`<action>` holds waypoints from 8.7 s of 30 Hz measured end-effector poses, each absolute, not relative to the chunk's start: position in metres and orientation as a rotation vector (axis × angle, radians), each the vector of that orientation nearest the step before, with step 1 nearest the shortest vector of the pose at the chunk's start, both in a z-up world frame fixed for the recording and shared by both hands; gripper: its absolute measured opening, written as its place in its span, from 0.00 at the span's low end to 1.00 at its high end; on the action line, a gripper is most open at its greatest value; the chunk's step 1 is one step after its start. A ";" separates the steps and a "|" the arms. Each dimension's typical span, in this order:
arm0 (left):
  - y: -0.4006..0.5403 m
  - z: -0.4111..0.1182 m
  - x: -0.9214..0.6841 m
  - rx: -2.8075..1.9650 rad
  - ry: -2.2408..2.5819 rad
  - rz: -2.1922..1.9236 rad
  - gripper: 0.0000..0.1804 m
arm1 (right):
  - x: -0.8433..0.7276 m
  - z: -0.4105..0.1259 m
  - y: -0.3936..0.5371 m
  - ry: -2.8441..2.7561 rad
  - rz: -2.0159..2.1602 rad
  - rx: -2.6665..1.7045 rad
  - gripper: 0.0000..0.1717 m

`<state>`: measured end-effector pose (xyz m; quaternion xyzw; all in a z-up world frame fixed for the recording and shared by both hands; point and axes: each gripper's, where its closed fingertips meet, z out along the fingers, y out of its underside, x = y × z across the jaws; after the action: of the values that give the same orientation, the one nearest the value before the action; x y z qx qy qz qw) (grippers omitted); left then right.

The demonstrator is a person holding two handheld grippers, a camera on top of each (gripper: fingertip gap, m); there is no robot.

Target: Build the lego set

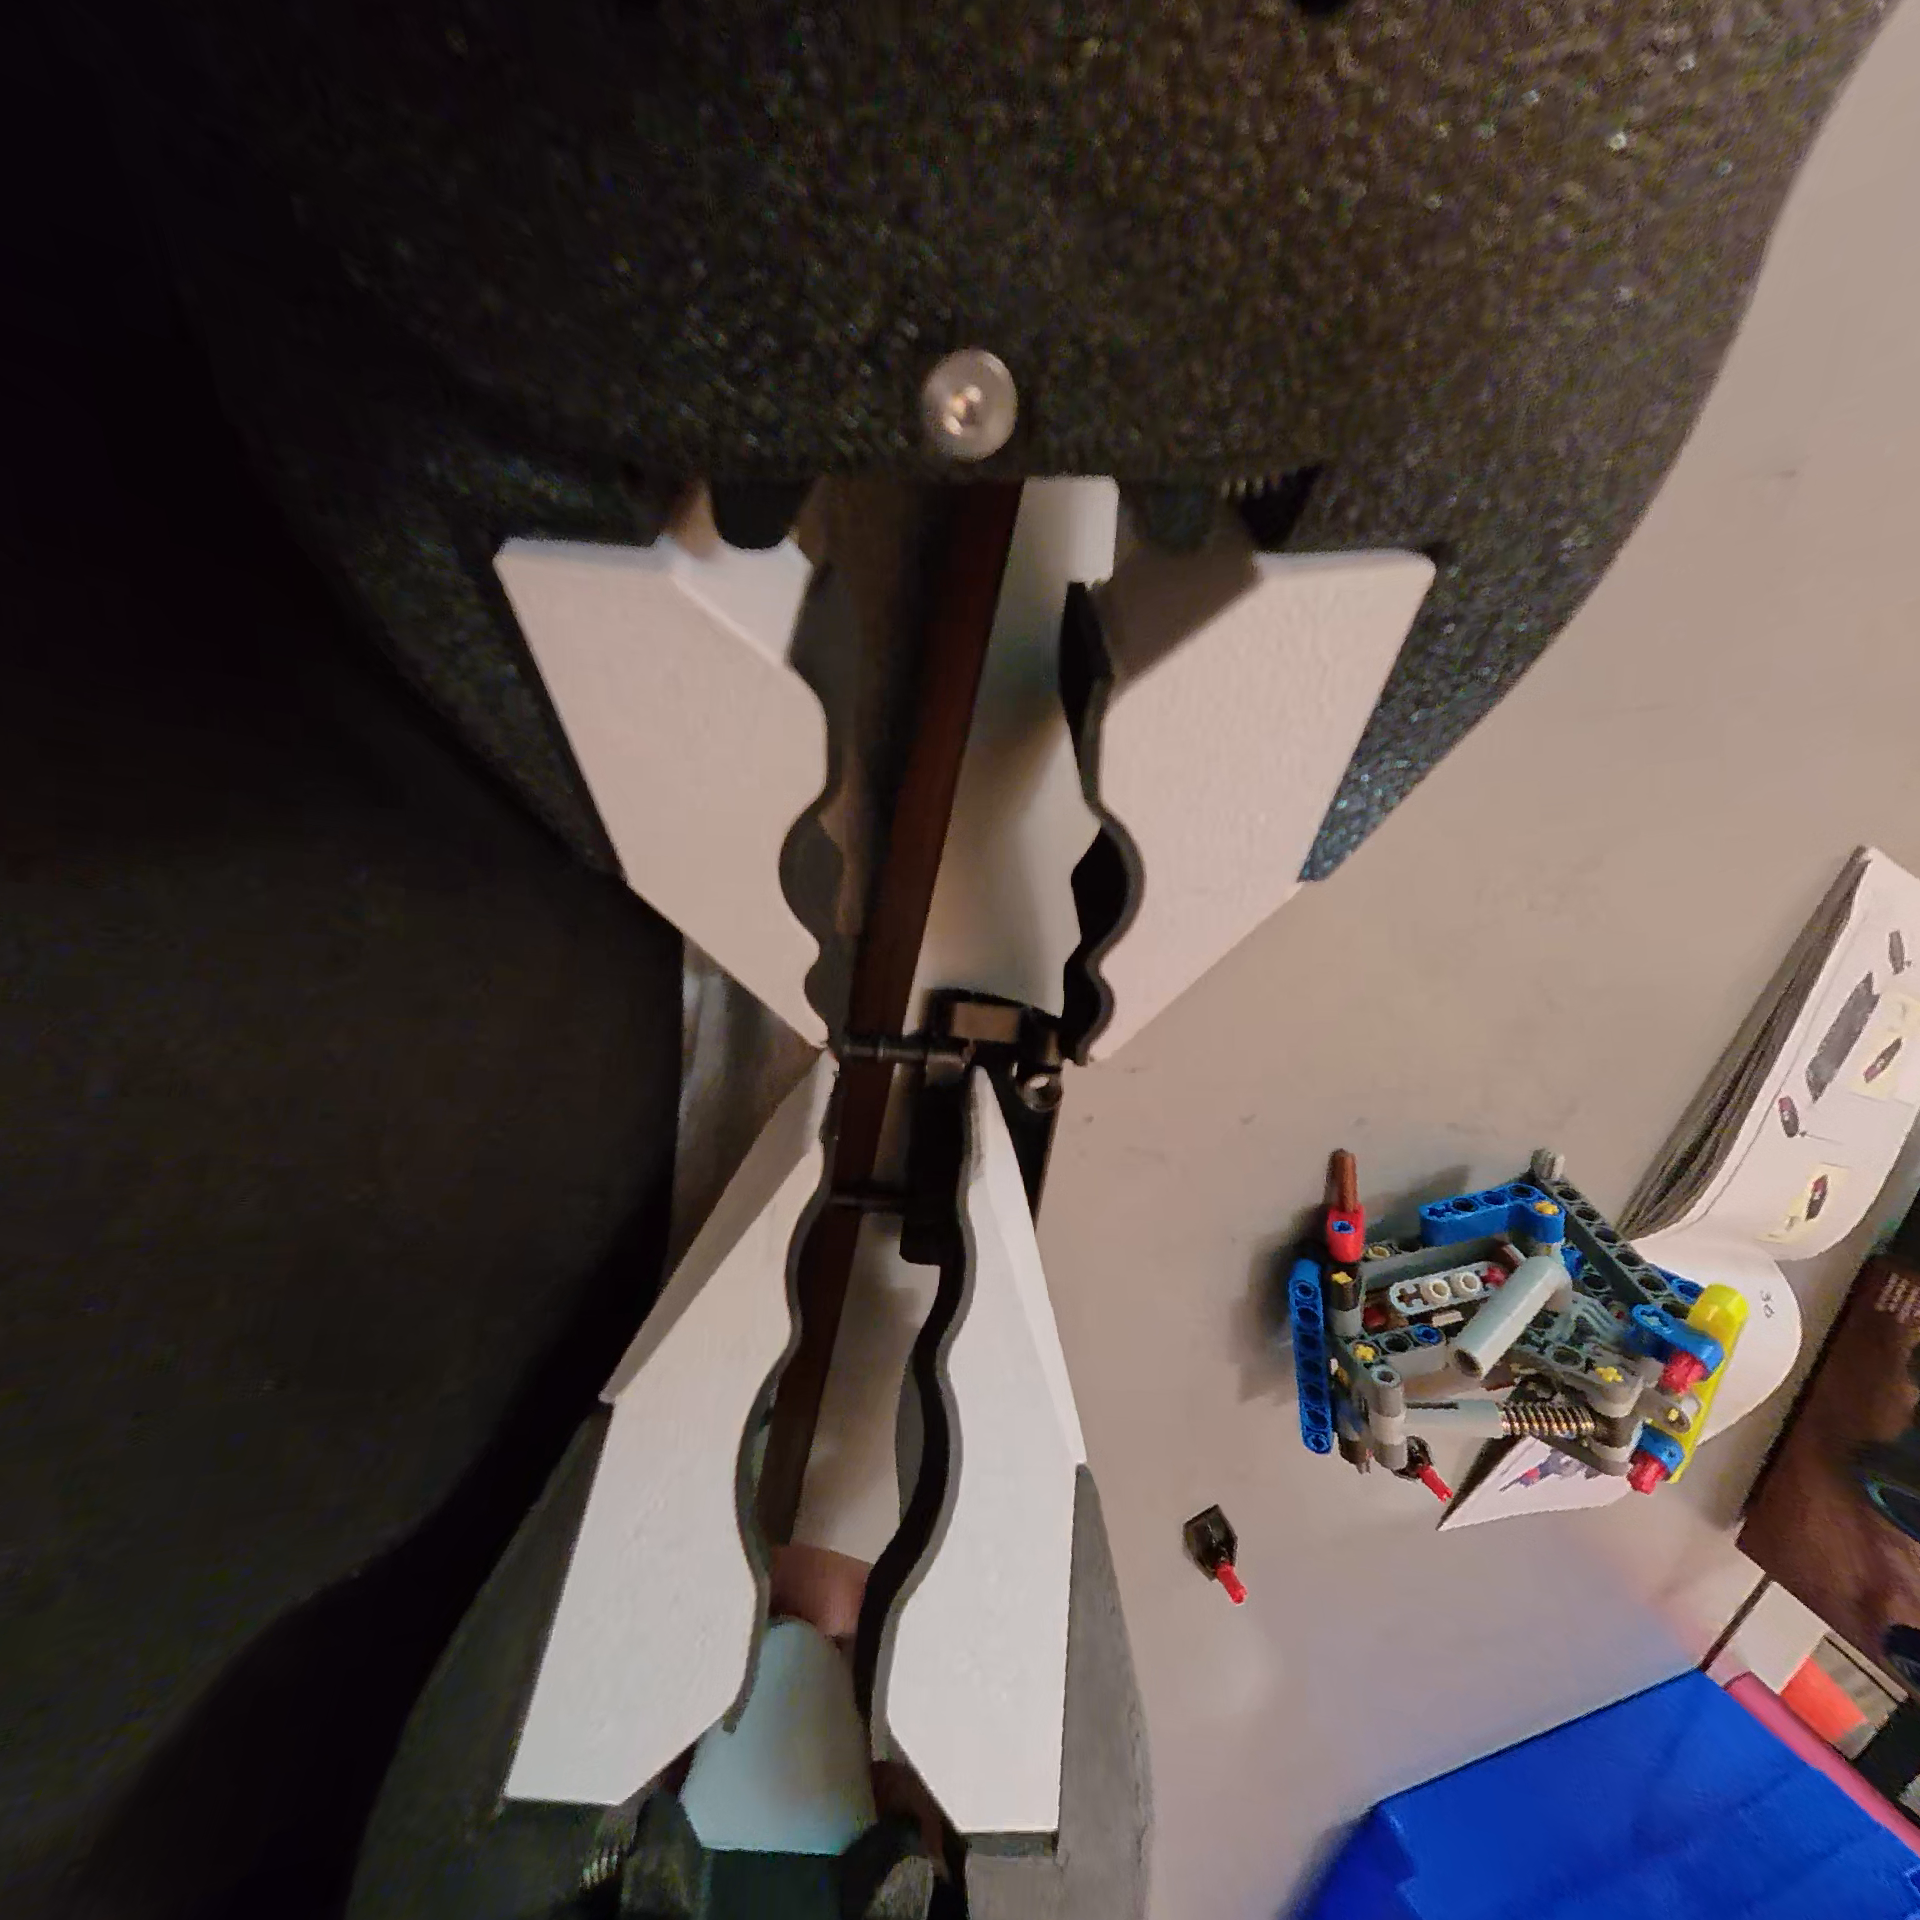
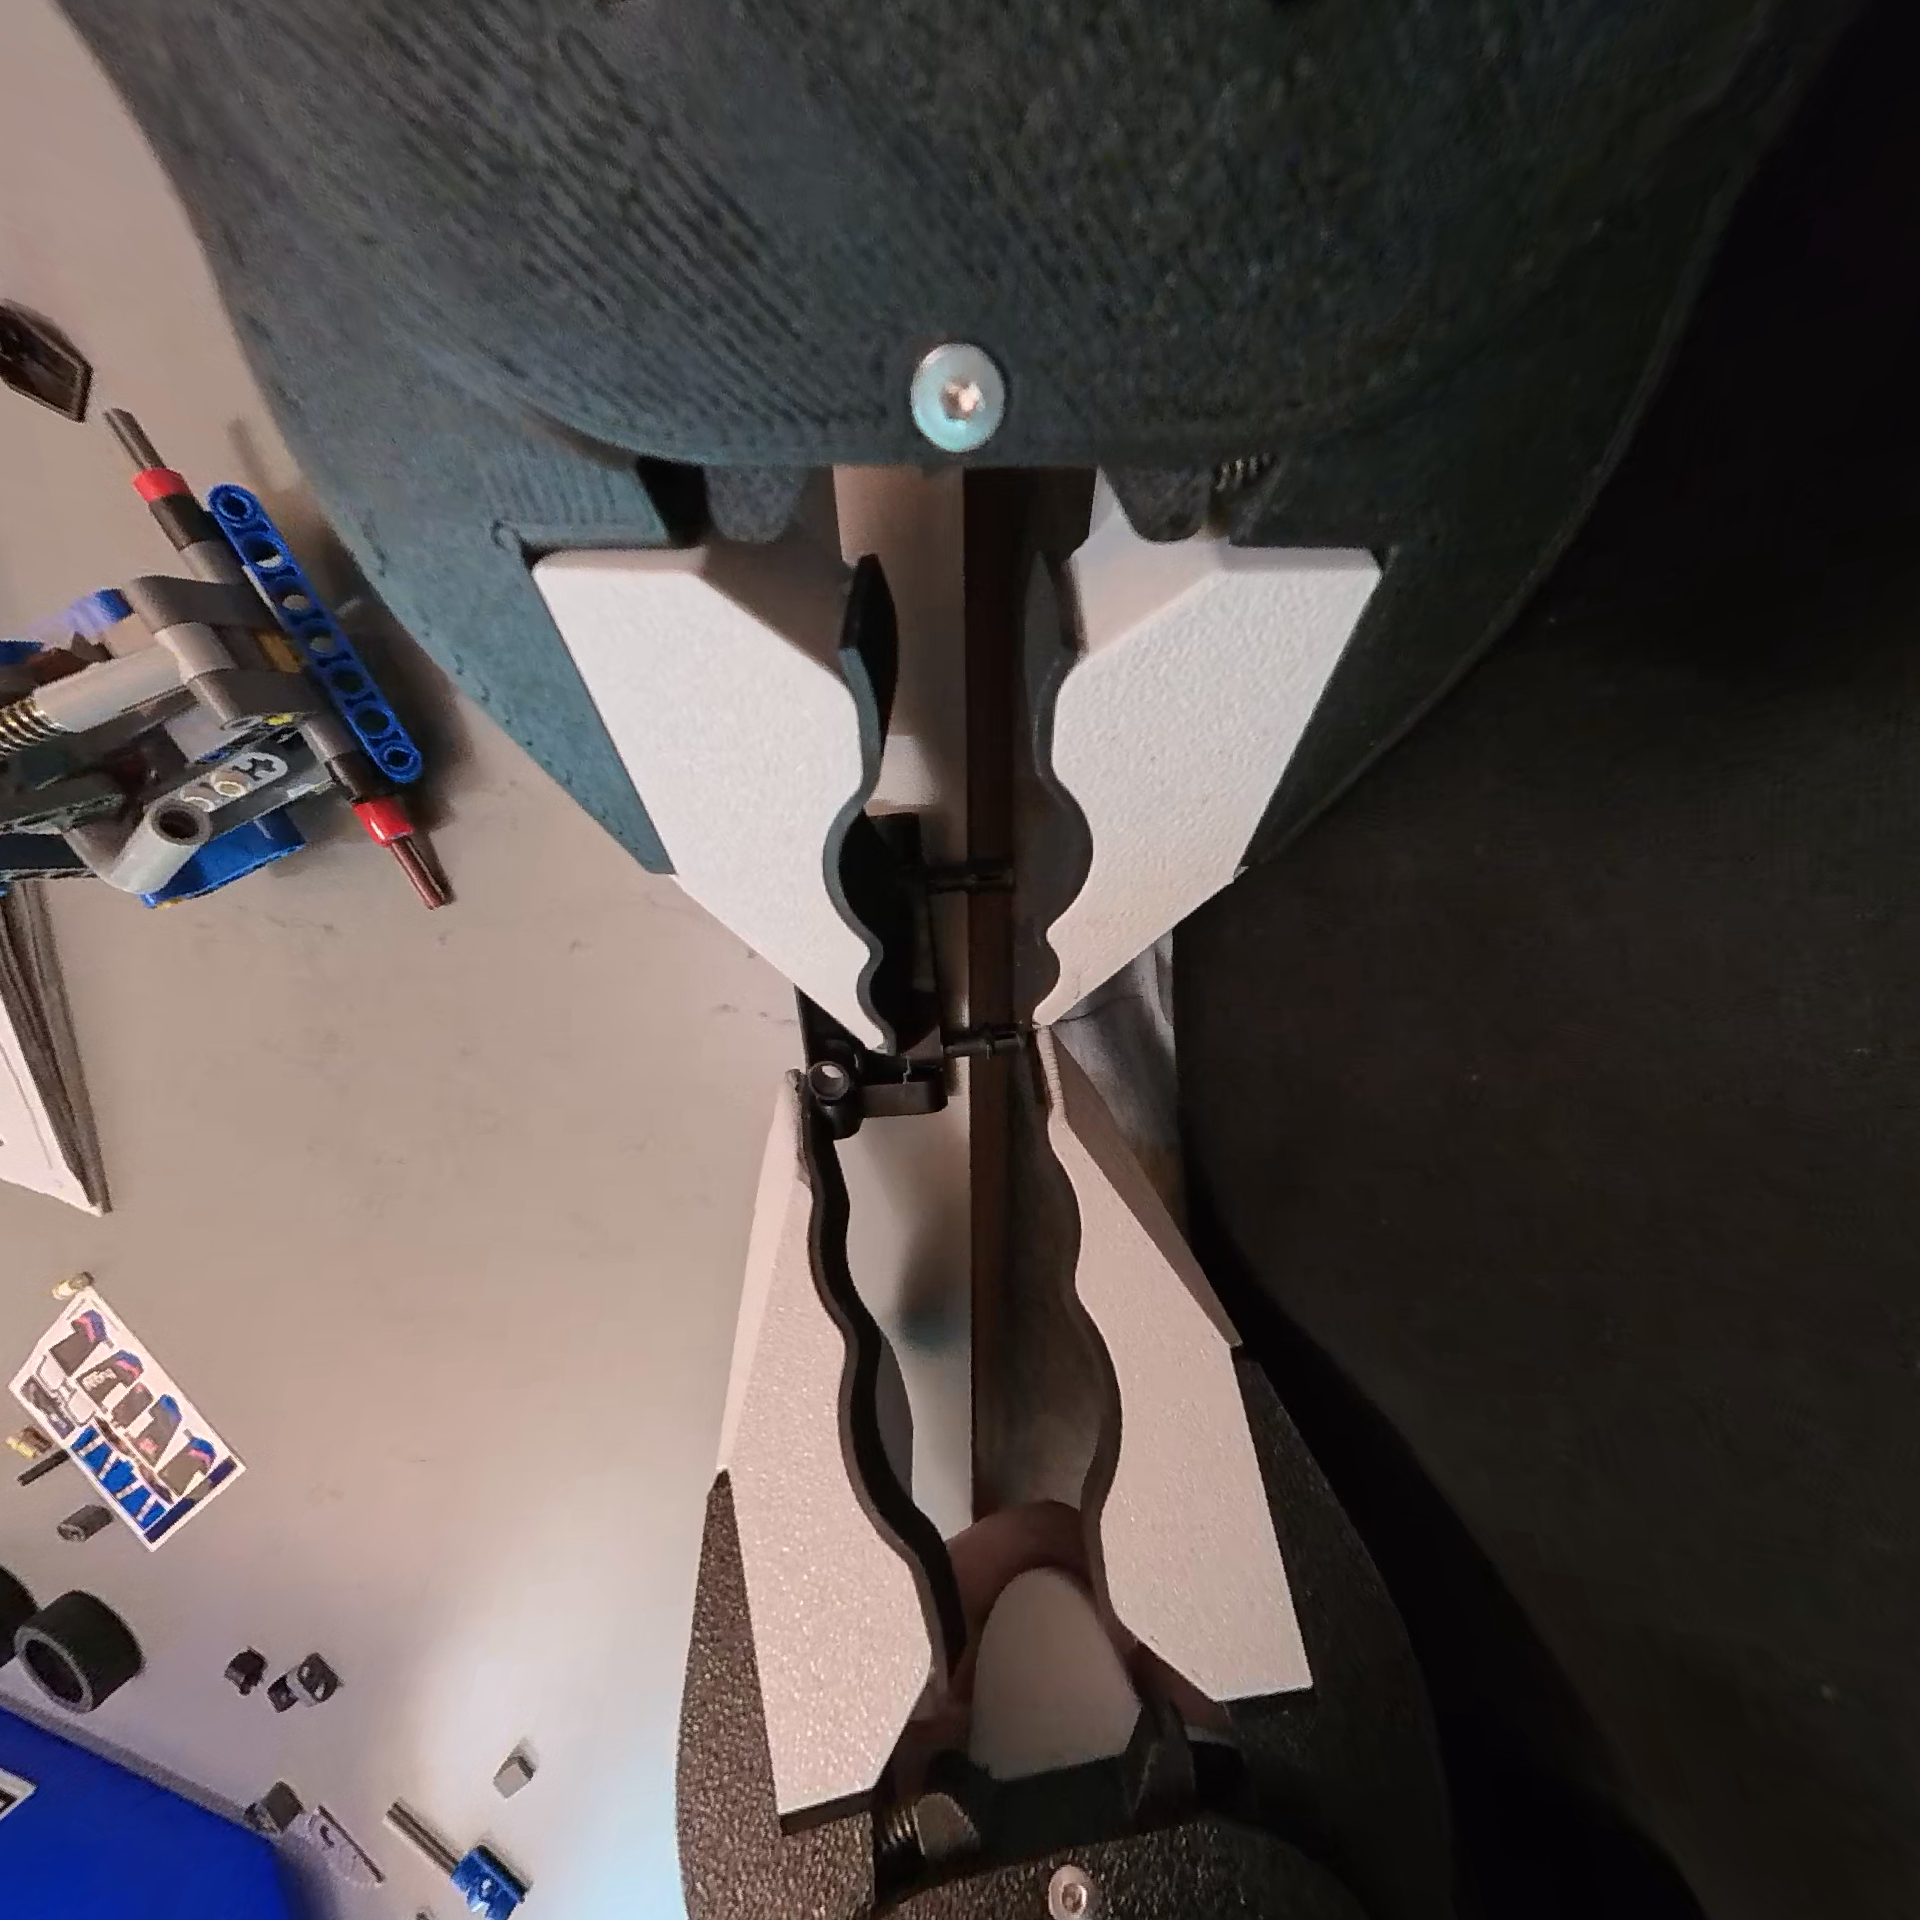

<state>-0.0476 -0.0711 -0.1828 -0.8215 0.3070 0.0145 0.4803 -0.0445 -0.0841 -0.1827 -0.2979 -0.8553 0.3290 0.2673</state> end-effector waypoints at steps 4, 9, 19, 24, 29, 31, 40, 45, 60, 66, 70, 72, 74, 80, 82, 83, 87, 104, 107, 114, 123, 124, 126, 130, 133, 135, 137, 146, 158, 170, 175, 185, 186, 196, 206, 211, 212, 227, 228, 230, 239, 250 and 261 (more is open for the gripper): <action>-0.071 -0.183 -0.048 -2.003 0.752 0.040 0.22 | -0.044 -0.183 -0.083 -2.288 0.895 -0.833 0.11; -0.069 -0.183 -0.047 -2.016 0.750 0.041 0.22 | -0.042 -0.182 -0.077 -2.240 0.811 -0.910 0.12; -0.067 -0.184 -0.045 -2.028 0.786 0.058 0.22 | -0.039 -0.167 -0.067 -2.220 0.709 -0.887 0.18; -0.067 -0.184 -0.045 -2.048 0.774 0.043 0.22 | -0.041 -0.176 -0.060 -2.249 0.563 -0.800 0.21; -0.067 -0.184 -0.045 -2.046 0.762 0.038 0.22 | -0.039 -0.171 -0.069 -2.256 0.597 -0.763 0.16; -0.067 -0.184 -0.045 -2.054 0.755 0.028 0.22 | -0.037 -0.185 -0.070 -2.301 0.557 -0.750 0.17; -0.067 -0.184 -0.045 -2.060 0.743 0.038 0.22 | -0.042 -0.185 -0.072 -2.252 0.588 -0.786 0.12; -0.067 -0.184 -0.045 -2.059 0.731 0.024 0.23 | -0.042 -0.185 -0.072 -2.258 0.625 -0.814 0.12; -0.067 -0.184 -0.043 -2.053 0.815 0.086 0.22 | -0.038 -0.183 -0.077 -2.302 0.700 -0.847 0.12; -0.066 -0.185 -0.043 -2.071 0.818 0.114 0.22 | -0.039 -0.184 -0.077 -2.274 0.684 -0.843 0.11; -0.066 -0.185 -0.043 -2.062 0.817 0.152 0.22 | -0.040 -0.184 -0.078 -2.263 0.676 -0.840 0.11; -0.066 -0.185 -0.043 -2.061 0.808 0.149 0.21 | -0.040 -0.183 -0.078 -2.262 0.681 -0.844 0.11; -0.066 -0.185 -0.043 -2.062 0.800 0.148 0.21 | -0.041 -0.183 -0.079 -2.256 0.697 -0.856 0.11; -0.060 -0.188 -0.035 -2.089 0.771 0.030 0.24 | -0.044 -0.182 -0.079 -2.226 0.737 -0.888 0.04; -0.061 -0.189 -0.037 -2.096 0.776 0.086 0.24 | -0.043 -0.183 -0.078 -2.216 0.726 -0.901 0.04; -0.062 -0.189 -0.038 -2.111 0.800 0.118 0.24 | -0.044 -0.182 -0.079 -2.205 0.707 -0.870 0.04; -0.072 -0.190 -0.031 -2.092 0.899 -0.037 0.24 | -0.038 -0.182 -0.089 -2.310 0.827 -0.839 0.05; -0.079 -0.173 -0.032 -2.003 0.869 -0.161 0.00 | -0.026 -0.196 -0.088 -2.323 0.603 -0.484 0.03; -0.079 -0.158 -0.052 -1.972 0.758 -0.113 0.04 | -0.032 -0.177 -0.074 -2.226 0.573 -0.489 0.02; -0.071 -0.156 -0.069 -2.030 0.610 -0.246 0.16 | -0.053 -0.166 -0.039 -2.240 0.652 -0.576 0.03; -0.055 -0.177 -0.066 -2.167 0.834 -0.173 0.27 | -0.068 -0.175 -0.057 -2.355 0.714 -0.436 0.02; -0.054 -0.179 -0.064 -2.178 0.837 -0.185 0.26 | -0.069 -0.175 -0.057 -2.358 0.706 -0.434 0.02; -0.052 -0.180 -0.065 -2.188 0.833 -0.170 0.22 | -0.071 -0.175 -0.058 -2.353 0.703 -0.436 0.02; -0.050 -0.180 -0.067 -2.180 0.814 -0.120 0.21 | -0.072 -0.175 -0.058 -2.329 0.728 -0.457 0.02; -0.049 -0.180 -0.069 -2.173 0.800 -0.095 0.21 | -0.072 -0.175 -0.057 -2.324 0.736 -0.478 0.02; -0.049 -0.179 -0.068 -2.157 0.814 -0.068 0.21 | -0.070 -0.176 -0.056 -2.340 0.746 -0.509 0.05; -0.049 -0.179 -0.069 -2.157 0.817 -0.066 0.21 | -0.065 -0.176 -0.053 -2.368 0.763 -0.568 0.09; -0.050 -0.182 -0.068 -2.190 0.749 -0.190 0.22 | -0.071 -0.181 -0.051 -2.385 0.727 -0.694 0.04; -0.051 -0.183 -0.068 -2.195 0.708 -0.208 0.21 | -0.070 -0.181 -0.054 -2.351 0.776 -0.766 0.03; -0.053 -0.183 -0.064 -2.171 0.794 -0.269 0.21 | -0.061 -0.180 -0.065 -2.495 0.924 -0.791 0.14; -0.059 -0.183 -0.061 -2.163 0.839 -0.312 0.22 | -0.062 -0.181 -0.063 -2.462 0.890 -0.759 0.03; -0.057 -0.183 -0.063 -2.196 0.752 -0.297 0.21 | -0.061 -0.180 -0.062 -2.425 0.908 -0.845 0.05; -0.057 -0.183 -0.063 -2.195 0.751 -0.291 0.22 | -0.060 -0.180 -0.063 -2.430 0.937 -0.867 0.07; -0.056 -0.184 -0.065 -2.196 0.754 -0.294 0.21 | -0.060 -0.181 -0.065 -2.441 0.996 -0.881 0.11; -0.056 -0.183 -0.063 -2.201 0.754 -0.316 0.21 | -0.061 -0.181 -0.065 -2.378 1.059 -0.948 0.11; -0.055 -0.183 -0.063 -2.202 0.756 -0.318 0.21 | -0.061 -0.181 -0.065 -2.378 1.070 -0.971 0.12; -0.055 -0.183 -0.063 -2.203 0.754 -0.321 0.21 | -0.060 -0.181 -0.065 -2.378 1.069 -0.972 0.12; -0.052 -0.184 -0.067 -2.209 0.721 -0.311 0.21 | -0.063 -0.181 -0.058 -2.279 0.991 -1.104 0.13; -0.051 -0.184 -0.067 -2.207 0.724 -0.310 0.21 | -0.062 -0.181 -0.058 -2.296 0.964 -1.087 0.13; -0.052 -0.183 -0.067 -2.206 0.728 -0.303 0.21 | -0.062 -0.182 -0.059 -2.327 0.943 -1.052 0.12; -0.051 -0.183 -0.067 -2.204 0.733 -0.302 0.21 | -0.062 -0.181 -0.059 -2.305 1.016 -1.036 0.12; -0.050 -0.183 -0.067 -2.197 0.755 -0.307 0.20 | -0.063 -0.181 -0.060 -2.328 1.039 -1.023 0.12; -0.048 -0.182 -0.069 -2.192 0.748 -0.293 0.20 | -0.066 -0.179 -0.058 -2.338 1.055 -1.027 0.11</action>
<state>-0.0690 -0.0484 -0.1822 -0.8636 0.2948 -0.1153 0.3925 -0.0657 -0.0582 -0.1793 -0.3652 -0.8311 0.3749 0.1883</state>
